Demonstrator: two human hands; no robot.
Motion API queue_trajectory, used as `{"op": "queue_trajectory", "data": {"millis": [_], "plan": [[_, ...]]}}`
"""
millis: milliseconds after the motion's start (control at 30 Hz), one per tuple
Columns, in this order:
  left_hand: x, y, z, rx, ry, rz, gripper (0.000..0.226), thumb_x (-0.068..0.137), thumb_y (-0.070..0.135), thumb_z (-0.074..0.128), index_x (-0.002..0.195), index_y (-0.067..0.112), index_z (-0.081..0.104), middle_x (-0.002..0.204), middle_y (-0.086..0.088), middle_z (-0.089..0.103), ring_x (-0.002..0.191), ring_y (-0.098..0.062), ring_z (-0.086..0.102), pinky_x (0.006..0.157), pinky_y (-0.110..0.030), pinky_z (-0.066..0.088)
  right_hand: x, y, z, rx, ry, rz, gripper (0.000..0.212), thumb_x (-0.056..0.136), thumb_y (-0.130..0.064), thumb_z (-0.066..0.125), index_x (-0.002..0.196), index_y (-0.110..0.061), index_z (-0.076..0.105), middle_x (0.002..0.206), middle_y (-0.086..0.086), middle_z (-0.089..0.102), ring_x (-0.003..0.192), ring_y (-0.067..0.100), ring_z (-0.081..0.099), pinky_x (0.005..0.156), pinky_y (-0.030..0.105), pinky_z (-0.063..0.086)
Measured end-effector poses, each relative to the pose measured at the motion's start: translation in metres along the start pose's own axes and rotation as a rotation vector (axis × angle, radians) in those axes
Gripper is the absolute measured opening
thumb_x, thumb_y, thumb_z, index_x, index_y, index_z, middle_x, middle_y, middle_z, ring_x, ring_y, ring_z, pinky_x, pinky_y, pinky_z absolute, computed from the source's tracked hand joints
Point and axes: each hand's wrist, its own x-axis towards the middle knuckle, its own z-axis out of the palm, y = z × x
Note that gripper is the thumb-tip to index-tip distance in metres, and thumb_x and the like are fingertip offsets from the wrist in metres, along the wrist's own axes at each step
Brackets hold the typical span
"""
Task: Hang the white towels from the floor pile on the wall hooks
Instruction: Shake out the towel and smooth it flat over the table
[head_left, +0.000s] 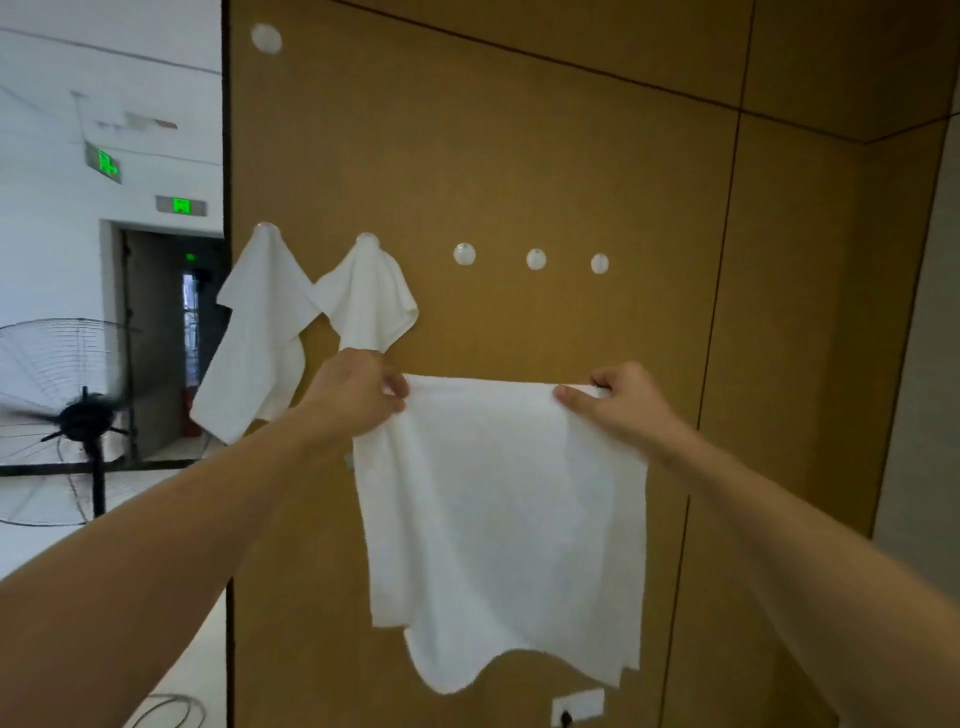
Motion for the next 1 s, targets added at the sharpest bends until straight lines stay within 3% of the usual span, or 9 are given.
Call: {"op": "queue_trajectory", "data": {"millis": [133, 300, 433, 567, 667, 767, 833, 933, 1000], "plan": [[0.064, -0.008, 0.038, 0.011, 0.032, -0.012, 0.011, 0.087, 0.015, 0.070, 0.092, 0.022, 0.076, 0.102, 0.004, 0.070, 0.100, -0.015, 0.062, 0.086, -0.023, 0.048, 0.075, 0.032, 0.019, 0.033, -0.006, -0.055, 0.054, 0.082, -0.047, 0.073, 0.076, 0.005, 0.059, 0.070, 0.017, 0.060, 0.062, 0.030, 0.060, 0.059, 0.042, 0.050], [0.130, -0.020, 0.078, 0.067, 0.125, 0.062, 0.029, 0.081, -0.004, 0.057, 0.085, 0.025, 0.057, 0.090, 0.005, 0.057, 0.086, -0.020, 0.058, 0.064, -0.022, 0.038, 0.172, 0.076, 0.044, 0.015, 0.036, -0.145, 0.044, 0.084, -0.047, 0.071, 0.073, -0.006, 0.061, 0.071, 0.005, 0.064, 0.066, 0.020, 0.061, 0.063, 0.037, 0.050], [0.181, -0.012, 0.100, 0.292, 0.163, 0.139, 0.036, 0.080, -0.004, 0.053, 0.101, 0.025, 0.060, 0.117, 0.000, 0.054, 0.100, -0.023, 0.051, 0.075, -0.027, 0.038, 0.241, 0.099, 0.051, 0.033, 0.052, -0.316, 0.029, 0.086, -0.039, 0.071, 0.081, -0.011, 0.064, 0.078, 0.001, 0.065, 0.073, 0.016, 0.060, 0.065, 0.033, 0.048], [0.230, 0.003, 0.111, 0.480, 0.153, 0.150, 0.058, 0.087, 0.001, 0.052, 0.133, 0.036, 0.056, 0.140, -0.005, 0.044, 0.119, -0.025, 0.042, 0.090, -0.034, 0.043, 0.303, 0.115, 0.052, 0.185, 0.030, -0.555, 0.007, 0.086, -0.018, 0.072, 0.087, -0.022, 0.066, 0.092, -0.006, 0.069, 0.082, 0.008, 0.062, 0.072, 0.026, 0.047], [0.265, 0.005, 0.116, 0.616, 0.156, 0.153, 0.064, 0.091, 0.006, 0.047, 0.146, 0.040, 0.041, 0.142, -0.004, 0.037, 0.119, -0.023, 0.036, 0.086, -0.033, 0.043, 0.352, 0.124, 0.056, 0.001, 0.050, -0.746, 0.019, 0.090, -0.015, 0.066, 0.097, -0.030, 0.077, 0.100, -0.017, 0.074, 0.094, 0.001, 0.066, 0.083, 0.020, 0.049], [0.294, 0.003, 0.119, 0.718, 0.172, 0.179, 0.062, 0.091, 0.015, 0.028, 0.147, 0.039, 0.038, 0.135, -0.004, 0.037, 0.112, -0.023, 0.036, 0.075, -0.034, 0.047, 0.393, 0.134, 0.064, -0.311, 0.089, -0.872, 0.031, 0.095, -0.016, 0.059, 0.114, -0.035, 0.073, 0.104, -0.012, 0.073, 0.096, 0.010, 0.065, 0.068, 0.008, 0.033], [0.316, 0.001, 0.121, 0.799, 0.193, 0.185, 0.066, 0.086, 0.023, 0.019, 0.148, 0.036, 0.038, 0.131, -0.005, 0.038, 0.108, -0.025, 0.037, 0.074, -0.038, 0.050, 0.417, 0.136, 0.070, -0.489, 0.093, -0.909, 0.034, 0.098, -0.026, 0.053, 0.127, -0.040, 0.064, 0.101, -0.003, 0.068, 0.093, 0.017, 0.063, 0.065, 0.019, 0.035], [0.350, -0.004, 0.123, 0.873, 0.251, 0.178, 0.060, 0.093, 0.019, 0.034, 0.151, 0.032, 0.032, 0.131, -0.007, 0.037, 0.110, -0.027, 0.038, 0.075, -0.040, 0.051, 0.450, 0.132, 0.078, -0.677, 0.094, -0.808, 0.045, 0.098, -0.054, 0.044, 0.141, -0.042, 0.046, 0.114, 0.004, 0.064, 0.102, 0.025, 0.063, 0.080, 0.034, 0.048], [0.374, -0.008, 0.125, 0.885, 0.274, 0.156, 0.062, 0.094, 0.016, 0.042, 0.152, 0.031, 0.028, 0.132, -0.007, 0.035, 0.112, -0.028, 0.038, 0.077, -0.041, 0.051, 0.472, 0.128, 0.086, -0.674, 0.129, -0.717, 0.049, 0.097, -0.060, 0.039, 0.143, -0.043, 0.042, 0.123, 0.006, 0.064, 0.109, 0.028, 0.061, 0.089, 0.038, 0.048]]}}
